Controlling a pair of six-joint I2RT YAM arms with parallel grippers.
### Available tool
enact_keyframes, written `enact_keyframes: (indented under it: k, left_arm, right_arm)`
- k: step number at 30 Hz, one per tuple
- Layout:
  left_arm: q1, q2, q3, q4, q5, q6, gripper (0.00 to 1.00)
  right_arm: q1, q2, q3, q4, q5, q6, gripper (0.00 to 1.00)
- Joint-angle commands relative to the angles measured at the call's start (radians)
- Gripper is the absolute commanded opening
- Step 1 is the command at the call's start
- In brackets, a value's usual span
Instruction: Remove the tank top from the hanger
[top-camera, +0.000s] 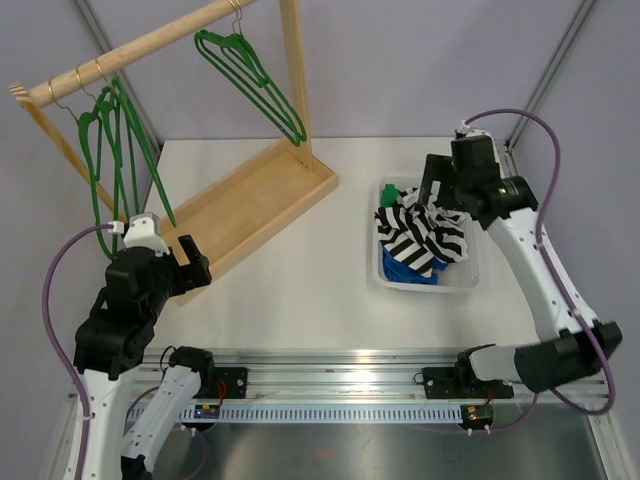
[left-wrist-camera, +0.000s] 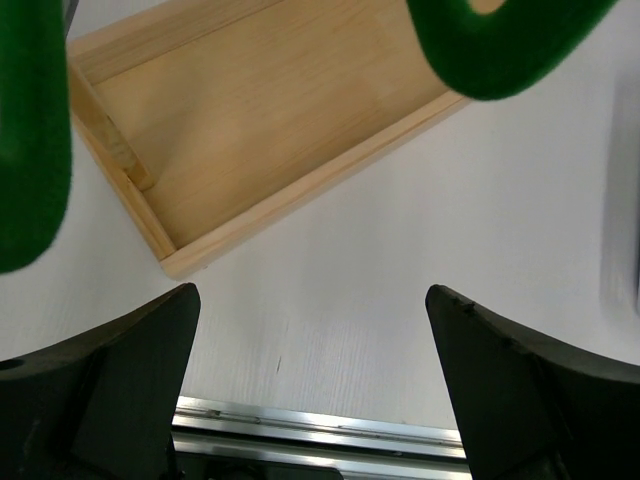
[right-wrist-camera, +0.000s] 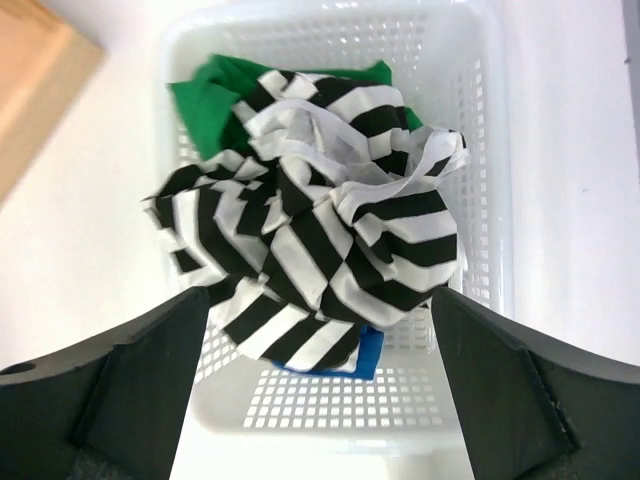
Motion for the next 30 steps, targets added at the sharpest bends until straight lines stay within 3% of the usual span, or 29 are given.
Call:
enact_keyframes:
  k: [1, 5, 9, 12, 17, 30]
  left_arm:
    - [-0.005, 0.015, 0.054, -0.004, -0.045, 0.026, 0.99]
    - [-0.019, 0.012, 0.051, 0.0, -0.075, 0.042, 0.99]
    - [-0.103, -0.014, 0.035, 0.017, -0.19, 0.062, 0.99]
    - [-0.134, -0.02, 0.025, 0.014, -0.255, 0.056, 0.99]
    - [-0.136, -0.051, 0.004, 0.014, -0.221, 0.062, 0.99]
    - [-0.136, -0.105, -0.008, 0.032, -0.227, 0.06, 0.99]
  right_arm:
    - [0.022, -0.169, 0.0, -0.078, -0.064, -0.018, 0.99]
    - [0.024, -0.303, -0.006, -0.199, -0.041, -0.021, 1.0]
    - [0.024, -0.419, -0.024, -0.313, 0.04, -0.038, 0.99]
    - [0.025, -0.546, -0.095, -0.301, -0.01, -0.052, 0.99]
    - [0.025, -0.723, -0.17, -0.287, -0.046, -0.086, 1.0]
    - [0.025, -0.774, -0.185, -0.275, 0.005, -0.072, 0.99]
